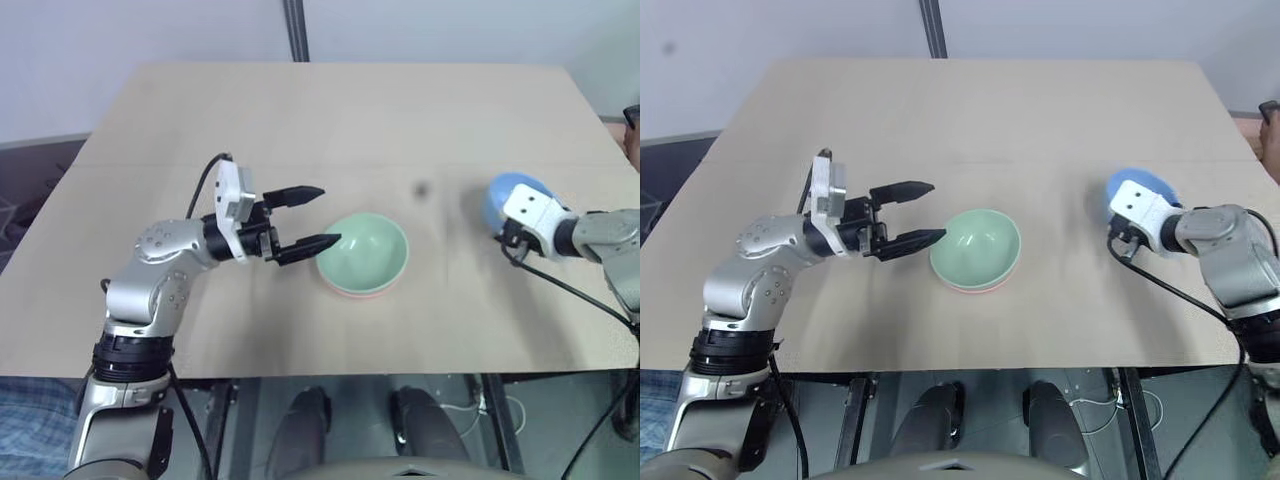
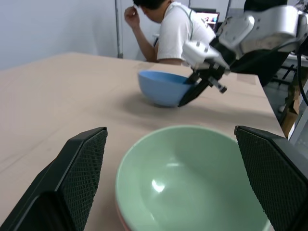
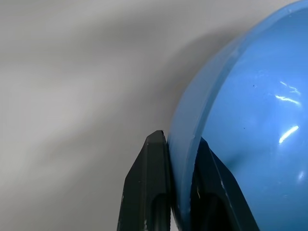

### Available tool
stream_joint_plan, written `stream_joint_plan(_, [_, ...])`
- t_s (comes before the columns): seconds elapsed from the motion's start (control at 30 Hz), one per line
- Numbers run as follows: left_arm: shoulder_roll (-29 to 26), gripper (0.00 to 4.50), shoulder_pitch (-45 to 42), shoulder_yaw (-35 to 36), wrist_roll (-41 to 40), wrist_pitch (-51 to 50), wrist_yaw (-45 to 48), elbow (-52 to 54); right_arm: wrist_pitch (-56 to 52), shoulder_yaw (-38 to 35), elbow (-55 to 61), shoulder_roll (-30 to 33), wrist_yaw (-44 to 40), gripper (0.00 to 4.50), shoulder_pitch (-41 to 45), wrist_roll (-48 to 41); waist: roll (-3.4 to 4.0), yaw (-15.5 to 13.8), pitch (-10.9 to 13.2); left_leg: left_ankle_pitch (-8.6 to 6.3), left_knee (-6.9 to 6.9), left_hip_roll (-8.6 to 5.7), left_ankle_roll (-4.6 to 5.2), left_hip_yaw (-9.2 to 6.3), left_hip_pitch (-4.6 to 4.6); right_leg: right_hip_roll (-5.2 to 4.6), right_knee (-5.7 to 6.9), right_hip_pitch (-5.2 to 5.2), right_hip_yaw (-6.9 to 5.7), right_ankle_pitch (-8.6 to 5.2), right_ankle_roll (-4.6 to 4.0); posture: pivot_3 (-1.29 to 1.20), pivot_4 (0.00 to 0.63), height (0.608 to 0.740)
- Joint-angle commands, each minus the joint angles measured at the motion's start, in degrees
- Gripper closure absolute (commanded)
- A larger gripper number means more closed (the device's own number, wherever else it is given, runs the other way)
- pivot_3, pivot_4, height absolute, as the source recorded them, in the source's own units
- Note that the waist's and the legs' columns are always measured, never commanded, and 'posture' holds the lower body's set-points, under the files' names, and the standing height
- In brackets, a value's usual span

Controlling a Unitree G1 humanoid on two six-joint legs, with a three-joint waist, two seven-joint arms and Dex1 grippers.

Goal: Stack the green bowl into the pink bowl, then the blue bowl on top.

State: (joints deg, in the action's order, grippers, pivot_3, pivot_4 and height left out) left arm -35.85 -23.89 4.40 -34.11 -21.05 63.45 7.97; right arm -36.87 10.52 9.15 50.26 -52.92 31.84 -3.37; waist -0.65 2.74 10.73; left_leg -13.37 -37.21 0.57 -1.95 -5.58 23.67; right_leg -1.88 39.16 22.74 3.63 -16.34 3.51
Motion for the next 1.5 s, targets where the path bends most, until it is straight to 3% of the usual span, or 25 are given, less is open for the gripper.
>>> stream_joint_plan(0.03, [-2.0, 0.00, 1.2, 3.0, 1.2, 2.6, -0.4, 0.7, 2.9, -4.2, 7.3, -1.6, -2.0, 4.46, 3.9, -4.7, 0.00, -0.2, 0.0, 0.00, -0.01, 0.00, 0.00, 0.00, 0.00, 0.00, 0.00, 0.00, 0.00, 0.00, 0.00, 0.00, 0.150, 0.740])
stream_joint_plan(0.33, [-7.3, 0.00, 7.6, 8.0, 1.9, 3.9, 0.7, 0.8, 1.4, -0.3, 18.9, -4.3, -6.3, 4.46, 6.7, -11.2, 0.00, -0.5, 0.0, 0.00, 0.02, -0.06, 0.00, -0.17, 0.10, -0.08, -0.13, -0.02, -0.19, 0.00, 0.00, 0.00, 0.150, 0.740])
stream_joint_plan(0.5, [-9.4, 0.00, 10.4, 9.2, 3.5, 6.1, 2.1, -0.7, 2.0, 6.9, 22.3, -5.1, -8.5, 4.46, 6.7, -9.8, 0.00, -0.5, 0.0, 0.00, -0.01, -0.05, 0.00, -0.20, 0.07, -0.07, -0.08, -0.03, -0.23, 0.00, -0.01, 0.00, 0.150, 0.740])
stream_joint_plan(0.77, [-11.3, 0.00, 12.6, 10.9, 3.7, 7.2, 2.7, -1.7, 3.3, 11.2, 21.8, -8.1, -8.5, 4.46, 8.6, -7.9, 0.00, -0.4, 0.0, 0.00, -0.02, -0.04, 0.00, -0.23, 0.07, -0.07, -0.06, -0.02, -0.27, -0.01, -0.01, 0.00, 0.150, 0.740])
stream_joint_plan(0.8, [-11.4, 0.00, 12.9, 11.1, 3.7, 7.3, 2.7, -1.8, 3.5, 11.4, 21.7, -8.1, -8.6, 3.70, 8.6, -7.6, 0.00, -0.4, 0.0, 0.00, -0.01, -0.04, 0.00, -0.23, 0.07, -0.07, -0.06, -0.02, -0.27, -0.01, -0.01, 0.00, 0.150, 0.740])
stream_joint_plan(1.03, [-11.7, 0.00, 13.7, 11.4, 3.4, 7.5, 2.5, -1.5, 2.0, 11.0, 21.1, -9.2, -7.8, 0.59, 9.3, -6.8, 0.00, -0.4, 0.0, 0.00, -0.02, -0.05, 0.00, -0.25, 0.07, -0.07, -0.04, -0.03, -0.30, 0.00, -0.01, 0.00, 0.150, 0.740])
stream_joint_plan(1.13, [-11.6, 0.00, 13.5, 11.3, 2.5, 6.6, 2.4, -0.7, -1.0, 7.9, 21.0, -9.6, -8.1, 0.59, 9.7, -9.9, 0.00, -0.4, 0.0, 0.00, -0.02, -0.05, 0.00, -0.25, 0.07, -0.07, -0.03, -0.03, -0.30, -0.01, -0.01, 0.00, 0.150, 0.740])
stream_joint_plan(1.27, [-11.7, 0.00, 13.5, 11.7, -0.1, 2.6, 1.3, 1.8, -4.5, -2.0, 18.6, -8.6, -9.5, 0.59, 7.4, -18.7, 0.00, -0.6, 0.0, 0.00, -0.02, -0.05, 0.00, -0.26, 0.08, -0.08, -0.04, -0.04, -0.30, 0.00, -0.01, 0.00, 0.150, 0.740])
stream_joint_plan(1.5, [-11.7, 0.00, 16.2, 14.4, -2.0, -4.5, -5.2, 6.9, 1.4, -18.7, 6.6, -4.0, -11.9, 0.59, -2.0, -24.7, -0.02, -0.6, 0.0, -0.01, -0.02, -0.09, 0.01, -0.24, 0.08, -0.12, -0.06, -0.06, -0.29, 0.00, -0.01, 0.00, 0.150, 0.740])
